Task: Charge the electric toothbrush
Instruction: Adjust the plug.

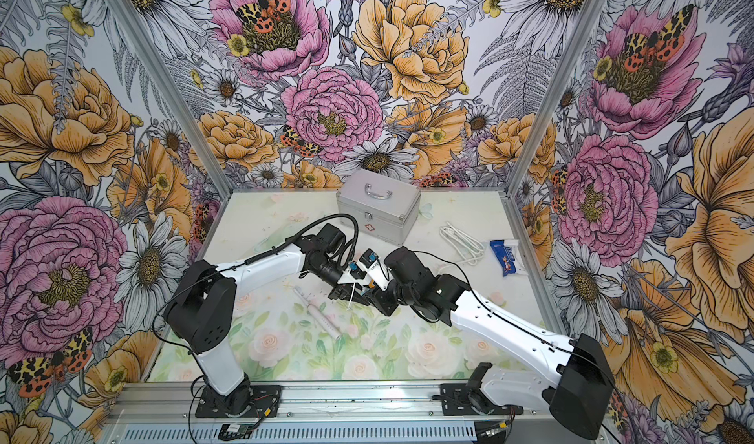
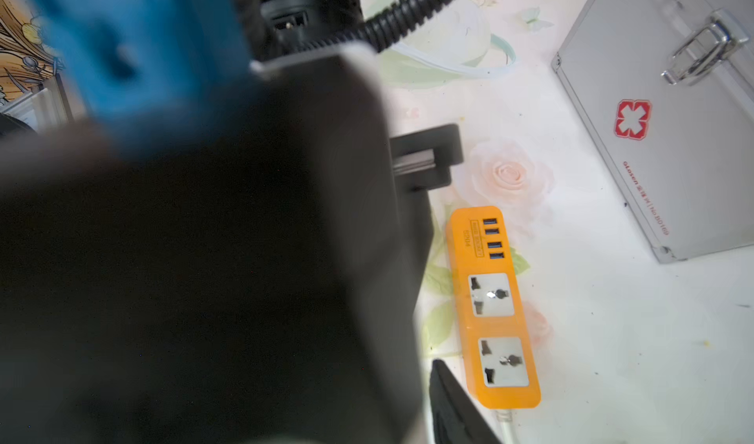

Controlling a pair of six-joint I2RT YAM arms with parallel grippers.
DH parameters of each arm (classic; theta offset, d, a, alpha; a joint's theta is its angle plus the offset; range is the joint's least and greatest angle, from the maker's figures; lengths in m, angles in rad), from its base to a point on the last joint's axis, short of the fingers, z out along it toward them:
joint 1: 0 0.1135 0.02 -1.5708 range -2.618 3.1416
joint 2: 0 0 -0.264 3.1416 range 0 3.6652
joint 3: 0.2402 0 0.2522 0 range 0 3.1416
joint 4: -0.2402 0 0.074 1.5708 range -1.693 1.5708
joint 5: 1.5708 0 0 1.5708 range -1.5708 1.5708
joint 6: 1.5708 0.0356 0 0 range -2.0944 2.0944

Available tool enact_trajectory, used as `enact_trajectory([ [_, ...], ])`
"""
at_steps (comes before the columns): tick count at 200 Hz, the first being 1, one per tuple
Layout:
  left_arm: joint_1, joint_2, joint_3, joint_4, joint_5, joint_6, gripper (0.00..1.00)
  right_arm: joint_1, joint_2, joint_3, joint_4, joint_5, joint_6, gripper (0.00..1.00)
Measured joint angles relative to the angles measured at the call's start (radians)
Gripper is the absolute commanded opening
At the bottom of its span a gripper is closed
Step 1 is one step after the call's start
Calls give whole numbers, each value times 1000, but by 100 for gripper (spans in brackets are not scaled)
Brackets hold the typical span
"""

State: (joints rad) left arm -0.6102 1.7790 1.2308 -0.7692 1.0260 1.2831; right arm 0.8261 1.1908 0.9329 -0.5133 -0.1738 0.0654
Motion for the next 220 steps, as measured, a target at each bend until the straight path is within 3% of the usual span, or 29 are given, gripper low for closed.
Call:
enact_trajectory([
  [27, 2, -1, 0, -5, 0, 0, 0, 0, 6, 0, 13, -3, 0, 47],
  [51, 7, -5, 4, -6, 0, 0, 0, 0, -7, -16, 39, 3, 8, 56],
  [88, 13, -24, 20, -5, 20, 0, 0, 0, -151, -100, 48, 24, 33, 60],
  [118, 13, -29, 28, -5, 37, 0, 0, 0, -217, -112, 60, 23, 39, 58],
  [220, 10, -48, 28, -5, 50, -1, 0, 0, -160, -123, 124, -7, 45, 48],
])
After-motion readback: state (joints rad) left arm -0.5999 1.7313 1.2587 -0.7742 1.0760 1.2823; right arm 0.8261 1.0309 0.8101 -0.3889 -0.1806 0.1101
